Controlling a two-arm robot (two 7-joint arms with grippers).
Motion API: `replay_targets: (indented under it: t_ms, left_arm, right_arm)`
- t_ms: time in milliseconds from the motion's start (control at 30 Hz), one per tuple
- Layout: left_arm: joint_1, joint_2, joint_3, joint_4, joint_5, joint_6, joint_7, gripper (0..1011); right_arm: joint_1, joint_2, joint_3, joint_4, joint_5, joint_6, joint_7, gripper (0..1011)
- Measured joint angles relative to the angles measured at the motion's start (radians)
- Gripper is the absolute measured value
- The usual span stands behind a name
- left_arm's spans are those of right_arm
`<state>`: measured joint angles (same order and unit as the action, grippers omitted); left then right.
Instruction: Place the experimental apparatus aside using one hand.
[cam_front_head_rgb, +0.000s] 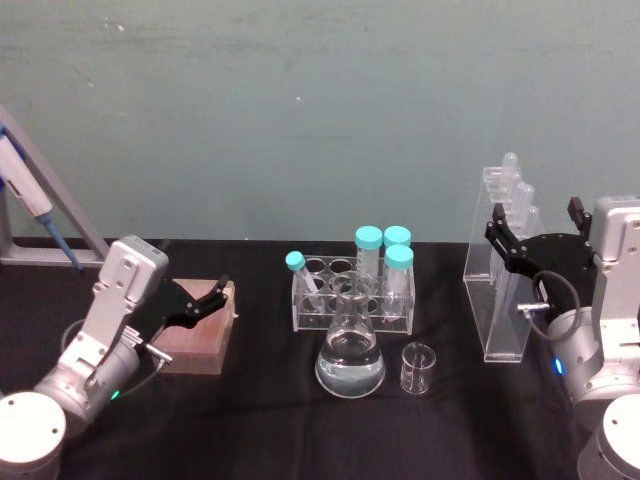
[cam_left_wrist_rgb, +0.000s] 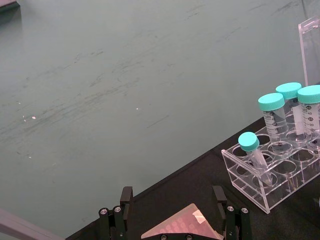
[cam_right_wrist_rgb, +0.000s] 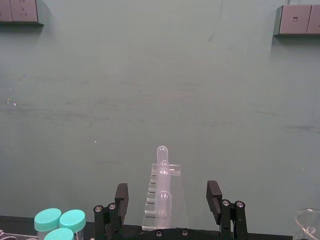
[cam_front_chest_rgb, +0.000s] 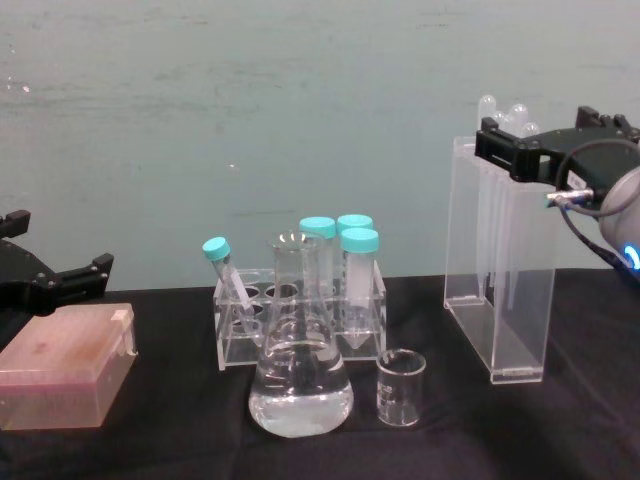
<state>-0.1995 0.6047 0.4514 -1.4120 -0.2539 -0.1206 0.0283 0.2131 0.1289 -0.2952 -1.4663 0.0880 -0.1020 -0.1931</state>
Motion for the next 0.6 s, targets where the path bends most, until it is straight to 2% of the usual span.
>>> replay_targets:
  t_ms: [600]
  left_arm:
    - [0.0,0.0,0.0,0.0,0.0,0.0,0.0,1000]
  right_arm:
    - [0.02,-0.056,0.013,0.069,-0.064,-0.001,0.007,1000]
